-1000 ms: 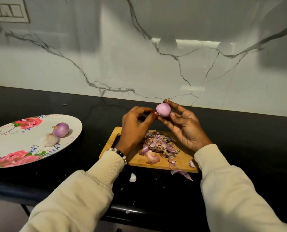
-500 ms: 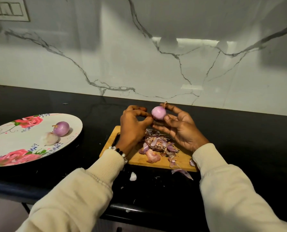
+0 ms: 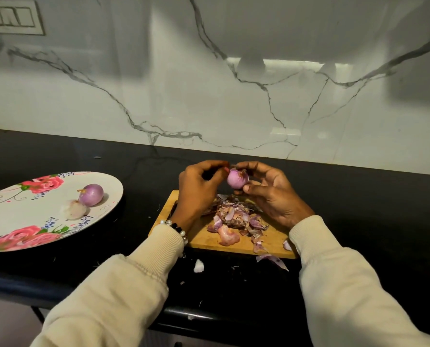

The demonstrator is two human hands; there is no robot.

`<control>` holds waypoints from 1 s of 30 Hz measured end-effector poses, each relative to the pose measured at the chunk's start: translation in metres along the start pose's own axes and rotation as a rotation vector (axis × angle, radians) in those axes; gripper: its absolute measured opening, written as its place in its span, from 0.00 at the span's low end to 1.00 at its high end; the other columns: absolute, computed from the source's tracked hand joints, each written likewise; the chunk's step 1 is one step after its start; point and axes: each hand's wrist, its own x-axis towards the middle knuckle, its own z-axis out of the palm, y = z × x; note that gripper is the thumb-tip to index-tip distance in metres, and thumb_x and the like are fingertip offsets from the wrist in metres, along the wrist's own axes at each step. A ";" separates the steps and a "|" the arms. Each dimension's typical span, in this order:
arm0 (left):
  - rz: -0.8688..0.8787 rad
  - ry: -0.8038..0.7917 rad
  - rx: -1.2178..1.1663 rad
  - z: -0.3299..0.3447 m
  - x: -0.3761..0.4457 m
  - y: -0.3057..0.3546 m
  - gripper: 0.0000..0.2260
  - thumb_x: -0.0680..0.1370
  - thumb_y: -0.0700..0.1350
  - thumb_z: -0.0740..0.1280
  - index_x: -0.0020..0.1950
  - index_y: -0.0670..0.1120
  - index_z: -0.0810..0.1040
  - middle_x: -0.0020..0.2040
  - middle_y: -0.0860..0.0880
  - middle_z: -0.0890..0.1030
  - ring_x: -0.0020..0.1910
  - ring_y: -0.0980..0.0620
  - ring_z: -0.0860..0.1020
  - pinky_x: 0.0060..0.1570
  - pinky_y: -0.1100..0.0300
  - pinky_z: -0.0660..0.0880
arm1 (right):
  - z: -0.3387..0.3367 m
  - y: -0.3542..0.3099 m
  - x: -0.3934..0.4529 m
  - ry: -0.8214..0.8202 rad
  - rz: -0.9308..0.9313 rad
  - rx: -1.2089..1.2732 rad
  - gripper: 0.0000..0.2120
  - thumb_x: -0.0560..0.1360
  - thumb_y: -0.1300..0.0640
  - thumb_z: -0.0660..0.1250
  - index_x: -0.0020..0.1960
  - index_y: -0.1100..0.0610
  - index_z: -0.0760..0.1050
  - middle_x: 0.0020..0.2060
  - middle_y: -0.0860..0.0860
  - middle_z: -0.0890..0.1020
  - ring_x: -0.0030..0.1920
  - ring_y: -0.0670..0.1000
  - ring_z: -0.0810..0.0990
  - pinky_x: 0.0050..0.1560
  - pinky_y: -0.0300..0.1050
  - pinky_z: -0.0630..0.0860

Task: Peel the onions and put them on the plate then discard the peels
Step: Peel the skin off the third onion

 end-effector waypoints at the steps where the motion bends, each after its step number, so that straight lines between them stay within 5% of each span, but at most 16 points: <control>1: 0.030 -0.011 0.027 0.000 -0.001 0.000 0.07 0.77 0.40 0.70 0.54 0.44 0.85 0.46 0.50 0.86 0.45 0.56 0.83 0.46 0.59 0.80 | -0.001 0.001 0.000 0.000 -0.006 -0.018 0.21 0.72 0.80 0.62 0.59 0.62 0.75 0.58 0.56 0.80 0.60 0.56 0.80 0.56 0.48 0.80; 4: 0.114 -0.022 0.117 0.000 -0.001 0.001 0.06 0.77 0.38 0.70 0.52 0.43 0.85 0.43 0.49 0.86 0.37 0.55 0.82 0.39 0.61 0.80 | -0.004 0.003 0.001 0.007 -0.030 -0.128 0.19 0.70 0.76 0.69 0.57 0.60 0.77 0.55 0.54 0.82 0.60 0.56 0.80 0.60 0.50 0.78; 9: 0.254 -0.095 0.279 -0.002 -0.001 0.000 0.06 0.76 0.39 0.71 0.52 0.43 0.85 0.44 0.47 0.85 0.35 0.61 0.79 0.42 0.67 0.77 | -0.003 0.003 -0.001 0.028 -0.061 -0.292 0.18 0.68 0.73 0.73 0.53 0.58 0.76 0.52 0.53 0.80 0.55 0.52 0.80 0.58 0.49 0.79; 16: 0.436 -0.136 0.469 -0.003 -0.003 -0.003 0.06 0.76 0.39 0.71 0.52 0.41 0.85 0.43 0.44 0.85 0.41 0.49 0.82 0.44 0.58 0.78 | -0.004 0.003 0.000 0.032 -0.094 -0.423 0.20 0.68 0.75 0.73 0.52 0.56 0.74 0.54 0.54 0.78 0.57 0.51 0.79 0.57 0.47 0.80; 24: 0.397 -0.059 0.416 -0.001 -0.009 -0.002 0.05 0.74 0.37 0.71 0.49 0.40 0.84 0.41 0.44 0.84 0.39 0.50 0.80 0.42 0.52 0.79 | 0.003 0.009 0.002 0.066 -0.121 -0.379 0.21 0.67 0.76 0.73 0.50 0.55 0.73 0.54 0.54 0.79 0.56 0.48 0.80 0.53 0.43 0.80; 30: 0.171 0.007 0.305 0.005 -0.010 -0.003 0.04 0.75 0.37 0.68 0.47 0.40 0.83 0.39 0.47 0.82 0.37 0.51 0.80 0.40 0.49 0.80 | 0.005 0.010 0.004 0.075 -0.183 -0.342 0.22 0.65 0.77 0.74 0.50 0.57 0.72 0.55 0.54 0.79 0.58 0.50 0.80 0.54 0.46 0.80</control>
